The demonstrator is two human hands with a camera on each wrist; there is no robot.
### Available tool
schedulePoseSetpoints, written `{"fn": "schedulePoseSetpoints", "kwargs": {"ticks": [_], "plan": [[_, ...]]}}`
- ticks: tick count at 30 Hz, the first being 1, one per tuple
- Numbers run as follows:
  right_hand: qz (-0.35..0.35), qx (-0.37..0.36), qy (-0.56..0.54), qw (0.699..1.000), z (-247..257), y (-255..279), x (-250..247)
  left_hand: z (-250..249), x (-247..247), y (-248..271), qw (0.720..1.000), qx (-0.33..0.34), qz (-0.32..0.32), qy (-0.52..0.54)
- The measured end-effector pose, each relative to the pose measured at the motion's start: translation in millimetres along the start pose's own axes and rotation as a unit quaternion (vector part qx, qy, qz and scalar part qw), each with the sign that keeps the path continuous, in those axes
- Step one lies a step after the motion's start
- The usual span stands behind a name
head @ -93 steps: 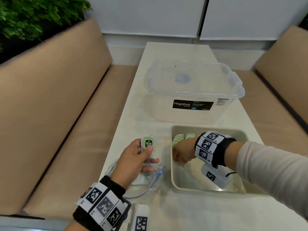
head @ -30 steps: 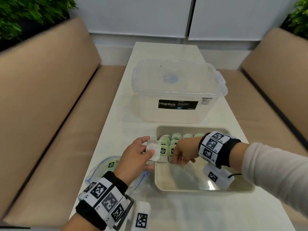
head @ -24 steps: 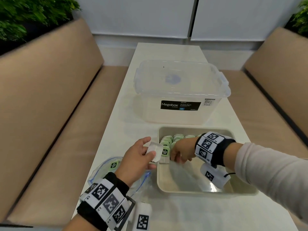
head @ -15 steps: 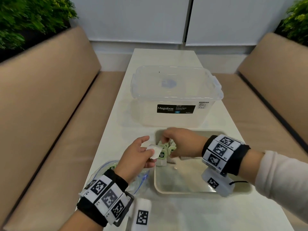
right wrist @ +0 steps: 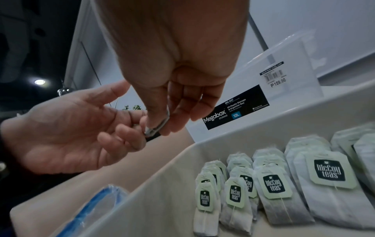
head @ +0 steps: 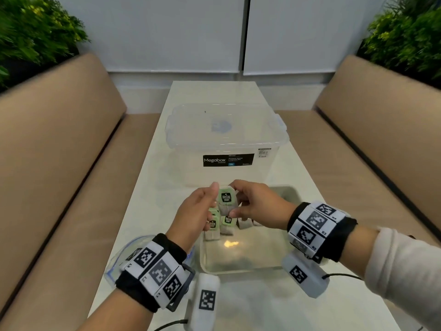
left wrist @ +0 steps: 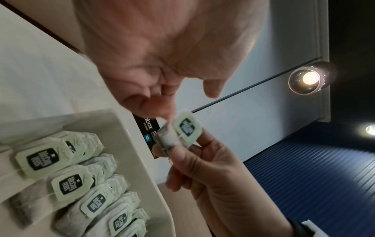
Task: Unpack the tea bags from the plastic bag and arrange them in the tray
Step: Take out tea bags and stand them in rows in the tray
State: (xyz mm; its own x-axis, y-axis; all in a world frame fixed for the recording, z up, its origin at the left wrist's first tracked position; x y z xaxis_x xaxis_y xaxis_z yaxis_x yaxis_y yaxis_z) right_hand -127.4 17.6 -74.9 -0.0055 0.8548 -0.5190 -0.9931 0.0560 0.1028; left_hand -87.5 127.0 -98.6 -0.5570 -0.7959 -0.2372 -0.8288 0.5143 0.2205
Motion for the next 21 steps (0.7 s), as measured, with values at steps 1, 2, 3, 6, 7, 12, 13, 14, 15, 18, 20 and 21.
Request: {"fn": "schedulePoseSetpoints", "kwargs": {"ticks": [1, 2, 3, 6, 7, 12, 13, 14, 15, 18, 20, 21], "plan": [[-0.001, 0.007, -0.033, 0.999, -1, 2, -2, -5, 0, 1, 0.999, 0.024, -0.011, -0.031], [0.000, 0.012, -0.056, 0.998, -1, 4, -3, -10, 1, 2, 0.997, 0.048, -0.016, -0.059], [0.002, 0.014, -0.067, 0.998, -1, 6, -5, -15, 3, 3, 0.994, 0.068, -0.019, -0.084], [-0.017, 0.006, 0.000, 1.000, 5, 12, -20, -20, 8, 1, 0.984, 0.097, -0.024, -0.150], [-0.032, -0.005, 0.024, 0.999, 9, 13, -27, -22, 10, 0, 0.978, 0.107, -0.026, -0.179], [-0.050, -0.033, 0.083, 0.995, 18, 12, -43, -26, 19, -3, 0.960, 0.132, -0.012, -0.248], [-0.048, -0.033, 0.090, 0.994, 18, 10, -44, -27, 20, -3, 0.961, 0.130, -0.007, -0.246], [-0.044, -0.032, 0.095, 0.994, 18, 9, -45, -27, 20, -4, 0.961, 0.128, -0.004, -0.243], [-0.038, -0.030, 0.099, 0.994, 17, 7, -45, -28, 19, -4, 0.962, 0.128, -0.001, -0.241], [-0.015, 0.000, 0.134, 0.991, 4, 0, -44, -27, 10, -7, 0.951, 0.121, -0.003, -0.284], [0.003, 0.027, 0.191, 0.981, -11, -6, -42, -22, -2, -12, 0.938, 0.104, -0.014, -0.331], [0.014, 0.041, 0.217, 0.975, -19, -9, -41, -18, -8, -14, 0.931, 0.093, -0.016, -0.352]]}}
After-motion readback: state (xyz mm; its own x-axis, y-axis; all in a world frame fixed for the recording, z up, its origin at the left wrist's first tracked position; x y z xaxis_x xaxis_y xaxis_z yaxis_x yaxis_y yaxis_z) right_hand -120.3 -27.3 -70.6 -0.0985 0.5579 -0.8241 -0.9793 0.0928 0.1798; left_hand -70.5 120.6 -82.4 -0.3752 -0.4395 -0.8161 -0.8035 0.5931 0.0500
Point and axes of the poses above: each hand's wrist, its own y-axis away from the middle knuckle, its own x-axis out of the palm, z = x × y, the point moved 10 cm from there along -y, towards the middle knuckle, and after that the axes turned 10 degrees about -y, right-handed, at the moved point
